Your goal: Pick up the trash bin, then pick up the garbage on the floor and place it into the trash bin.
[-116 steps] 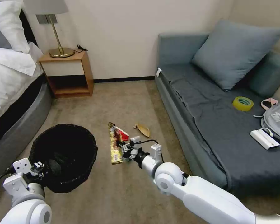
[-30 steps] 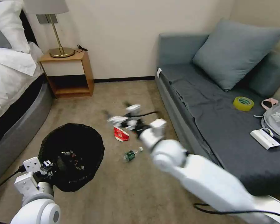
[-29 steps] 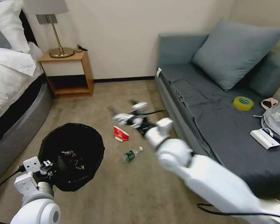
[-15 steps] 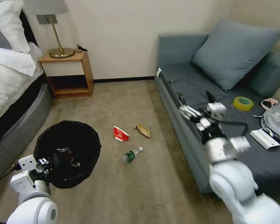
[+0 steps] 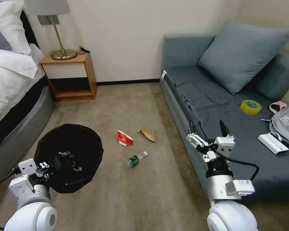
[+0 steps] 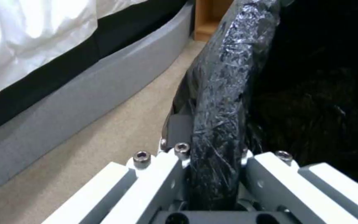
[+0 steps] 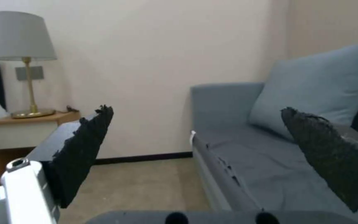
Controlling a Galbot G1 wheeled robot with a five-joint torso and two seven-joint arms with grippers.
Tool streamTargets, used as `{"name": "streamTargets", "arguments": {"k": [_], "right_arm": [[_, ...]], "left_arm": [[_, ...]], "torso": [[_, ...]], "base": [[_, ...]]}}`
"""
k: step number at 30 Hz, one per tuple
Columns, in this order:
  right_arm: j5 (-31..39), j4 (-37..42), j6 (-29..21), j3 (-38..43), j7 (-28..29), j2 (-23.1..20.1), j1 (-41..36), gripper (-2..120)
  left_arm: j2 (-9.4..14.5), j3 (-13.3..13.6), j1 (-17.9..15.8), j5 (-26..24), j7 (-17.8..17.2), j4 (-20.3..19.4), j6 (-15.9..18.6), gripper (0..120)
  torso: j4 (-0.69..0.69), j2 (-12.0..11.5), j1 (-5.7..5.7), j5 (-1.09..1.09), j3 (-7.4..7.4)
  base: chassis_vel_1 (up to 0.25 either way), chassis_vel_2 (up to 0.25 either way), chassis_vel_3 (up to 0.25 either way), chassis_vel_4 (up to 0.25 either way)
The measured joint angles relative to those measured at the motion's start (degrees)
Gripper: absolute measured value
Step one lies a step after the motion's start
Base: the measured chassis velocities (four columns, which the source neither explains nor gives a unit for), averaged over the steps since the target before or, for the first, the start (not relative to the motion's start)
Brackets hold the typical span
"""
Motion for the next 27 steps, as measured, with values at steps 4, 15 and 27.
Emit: {"name": "streamTargets", "arguments": {"k": [4, 15, 27], "right_arm": [[-0.10, -0.56, 0.39, -0.27, -0.20, 0.14, 0.01, 100], [0.28, -1.56, 1.47, -0.19, -1.47, -0.29, 0.38, 100], [1.09, -2.69, 1.97, -0.61, -2.28, -1.08, 1.17, 100]], "left_arm": [[0.19, -0.22, 0.09, -0.33, 0.00, -0.20, 0.11, 2], [0.04, -0.31, 0.15, -0.40, 0.01, -0.55, 0.21, 2], [-0.16, -0.94, -0.17, -0.49, -0.02, -0.56, 0.28, 2]], "torso": [[0.00, 0.00, 0.00, 0.00, 0.00], [0.00, 0.00, 0.00, 0.00, 0.00], [0.00, 0.00, 0.00, 0.01, 0.00]], "base": [[0.000, 0.000, 0.000, 0.000], [0.000, 0.000, 0.000, 0.000], [-0.005, 0.010, 0.008, -0.006]]}}
